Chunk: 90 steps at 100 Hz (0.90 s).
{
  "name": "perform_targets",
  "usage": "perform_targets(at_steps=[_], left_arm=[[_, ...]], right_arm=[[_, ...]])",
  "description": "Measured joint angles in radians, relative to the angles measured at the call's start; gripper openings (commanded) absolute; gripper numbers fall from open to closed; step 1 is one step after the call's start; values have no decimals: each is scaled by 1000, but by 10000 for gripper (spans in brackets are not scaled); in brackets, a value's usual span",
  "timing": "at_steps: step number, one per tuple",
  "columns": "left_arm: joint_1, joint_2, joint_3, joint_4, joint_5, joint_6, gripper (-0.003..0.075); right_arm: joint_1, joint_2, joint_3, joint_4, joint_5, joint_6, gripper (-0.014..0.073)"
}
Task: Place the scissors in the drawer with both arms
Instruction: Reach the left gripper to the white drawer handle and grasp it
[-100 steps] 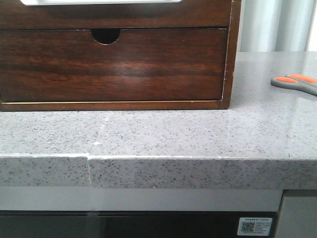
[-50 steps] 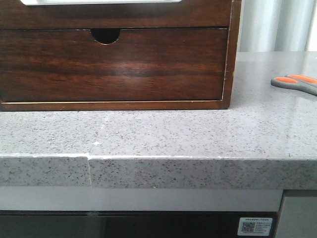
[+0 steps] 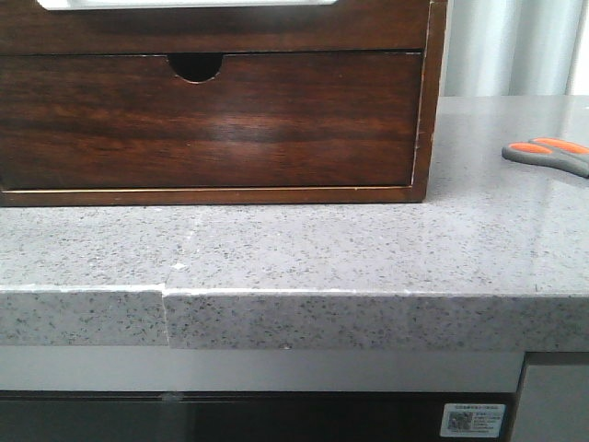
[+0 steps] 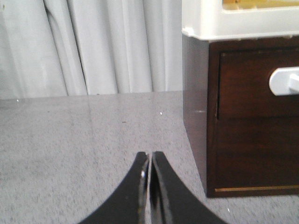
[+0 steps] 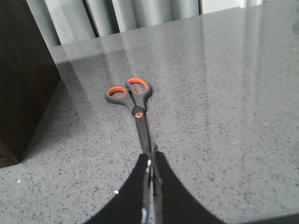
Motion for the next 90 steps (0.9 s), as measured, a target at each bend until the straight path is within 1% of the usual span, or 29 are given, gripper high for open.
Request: perform_targets(at_steps=[11,15,17,19,20,25,29,33,37,40,48,55,64,74,81,90], left_arm=[[0,43,-8,4,-95,0,-14],[0,57,-9,5,-121,0,7],[0,65,-9,5,-133,0,27],[0,71,-9,5,-143,0,62],[0,77,-9,5,-149,0,62],[0,100,-9,5,-167,0,144],[0,122,-9,5,-178,0,233],[0,141,-9,5,-196,0,289],[0,166,-9,5,-223,0,335],[0,185,-9,5,-243,0,353],[0,247,-9,31,-319,0,352],[-11,304,-9,118,-390,0,343],[-47,379,-9,313,-483,0,328],[-119,464,-14,559,-608,0,308],[-173,532,-31,681,-665,0,305],[-240,626,-60,778,-695,5,305]], right_arm=[[0,54,-11,9,-2,0,-71],[0,66,-11,10,-2,0,-71],[0,71,-11,10,-2,0,-71],[0,73,-11,10,-2,0,-71],[0,76,-11,10,-2,0,-71],[0,83,-11,10,-2,0,-71],[0,84,-11,10,-2,0,-71],[0,87,-11,10,0,0,-71],[0,87,-11,10,0,0,-71],[0,88,-11,10,0,0,-71],[0,88,-11,10,0,0,-71],[0,88,-11,10,0,0,-71],[0,88,-11,10,0,0,-71],[0,88,-11,10,0,0,-71],[0,88,-11,10,0,0,-71],[0,88,-11,10,0,0,-71]])
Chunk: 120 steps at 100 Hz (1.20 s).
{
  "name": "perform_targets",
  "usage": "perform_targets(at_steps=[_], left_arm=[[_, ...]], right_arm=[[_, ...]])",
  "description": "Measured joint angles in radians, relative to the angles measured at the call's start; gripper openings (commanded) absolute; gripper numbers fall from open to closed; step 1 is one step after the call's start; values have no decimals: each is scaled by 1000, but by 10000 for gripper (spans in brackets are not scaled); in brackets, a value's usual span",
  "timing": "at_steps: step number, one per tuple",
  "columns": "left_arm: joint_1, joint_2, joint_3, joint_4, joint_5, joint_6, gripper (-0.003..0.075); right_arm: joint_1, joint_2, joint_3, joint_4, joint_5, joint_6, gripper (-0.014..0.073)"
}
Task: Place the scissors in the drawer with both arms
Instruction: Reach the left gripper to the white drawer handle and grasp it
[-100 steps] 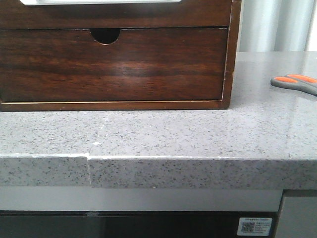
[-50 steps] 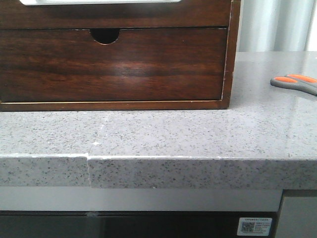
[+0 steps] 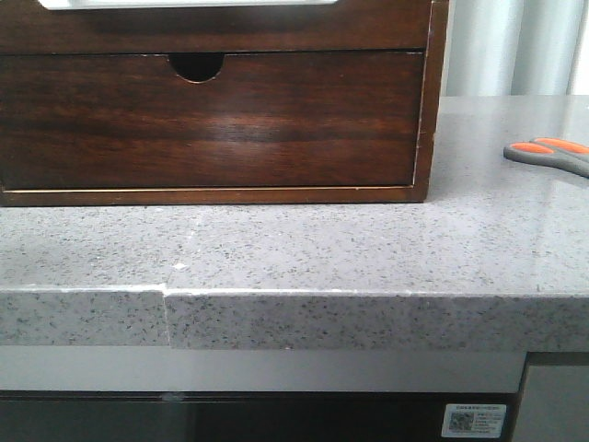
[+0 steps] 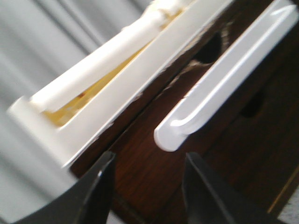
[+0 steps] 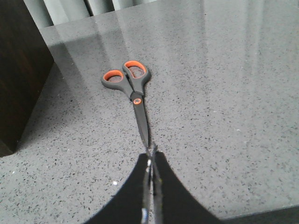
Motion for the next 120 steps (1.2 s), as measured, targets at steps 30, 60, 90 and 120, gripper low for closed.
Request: perform_targets(at_steps=[30,60,90,120], left_arm=[[-139,280,-153,108,-11,119,305],[-153,426,-264,127,-11,187,305],[-153,476,-309,133,9,205,111],[-153,475,-323,199,32,257,-18]], right_arm=[[0,0,0,0,0,0,-71],[0,0,0,0,0,0,-71],[0,0,0,2,0,0,-71],[0,0,0,2,2,0,-71]])
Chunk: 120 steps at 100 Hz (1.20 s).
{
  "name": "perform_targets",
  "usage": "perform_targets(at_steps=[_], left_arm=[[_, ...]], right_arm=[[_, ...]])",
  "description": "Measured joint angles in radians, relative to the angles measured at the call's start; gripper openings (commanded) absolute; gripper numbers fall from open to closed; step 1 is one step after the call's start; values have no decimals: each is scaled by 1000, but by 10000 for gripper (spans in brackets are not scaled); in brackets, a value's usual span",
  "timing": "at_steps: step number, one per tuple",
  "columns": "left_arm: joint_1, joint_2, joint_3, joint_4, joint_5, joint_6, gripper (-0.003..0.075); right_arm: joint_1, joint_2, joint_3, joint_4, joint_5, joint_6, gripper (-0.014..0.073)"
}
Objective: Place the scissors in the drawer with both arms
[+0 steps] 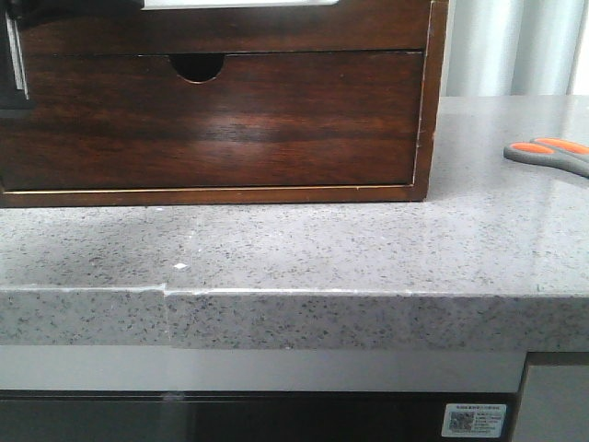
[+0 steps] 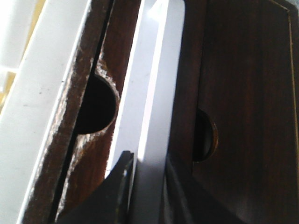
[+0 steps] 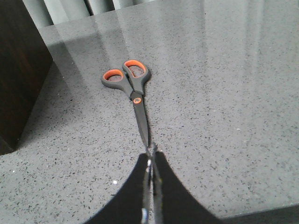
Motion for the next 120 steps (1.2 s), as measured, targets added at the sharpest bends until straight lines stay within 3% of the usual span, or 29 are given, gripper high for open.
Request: perform_targets(at_steps=[42,95,104,120], left_arm=[[-48,-95,86,-5,-4,9,-18],[-178,-372,245,5,66,9,-15],[-179,-383,252,9,66,5,33],[-183,-383,255,2,27,-27,213]], right_arm=[[0,0,0,0,4,0,-71],[0,0,0,0,6,0,-71],[0,0,0,0,6,0,-71],[0,0,0,0,10,0,-71]])
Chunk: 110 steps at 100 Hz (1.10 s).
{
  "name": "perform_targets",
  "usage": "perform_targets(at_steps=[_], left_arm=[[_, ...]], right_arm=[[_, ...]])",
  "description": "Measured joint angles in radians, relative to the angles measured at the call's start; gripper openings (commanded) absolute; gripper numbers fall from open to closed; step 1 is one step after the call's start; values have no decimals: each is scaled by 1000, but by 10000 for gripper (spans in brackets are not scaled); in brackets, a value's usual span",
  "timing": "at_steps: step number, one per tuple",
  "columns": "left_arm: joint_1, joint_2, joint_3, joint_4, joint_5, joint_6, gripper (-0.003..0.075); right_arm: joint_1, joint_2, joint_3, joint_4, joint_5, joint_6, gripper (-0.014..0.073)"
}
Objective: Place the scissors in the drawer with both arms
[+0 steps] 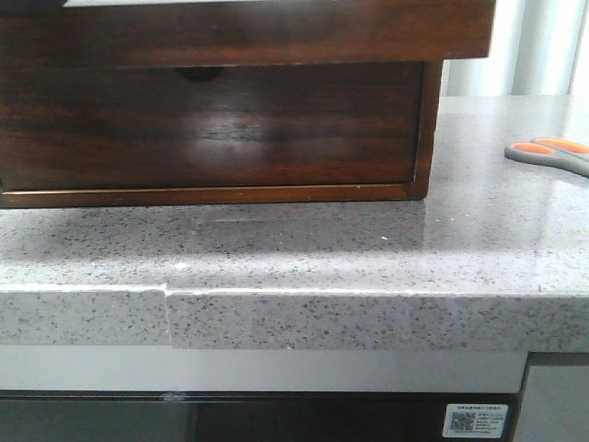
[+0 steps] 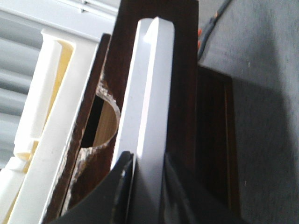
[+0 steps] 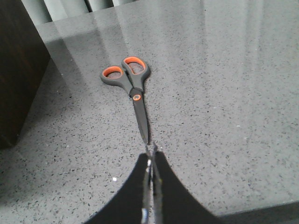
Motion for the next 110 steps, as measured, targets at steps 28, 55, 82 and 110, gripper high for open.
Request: perform_targets(at_steps=[28,55,82,110], left_arm=[[-5,2,0,-8,-54,-42,255],[-5,-23,14,-9,-238,-145,255],[-5,-98,25,-35,-364,-273,254],[-5,-245,25,-192,-385,-311,254]], right_arm=[[0,0,0,0,5,0,-70],[0,30,-19,0,29,0,144],[40,225,-111,-24,-4,0,236],[54,664,-416,-71,46,0,236]])
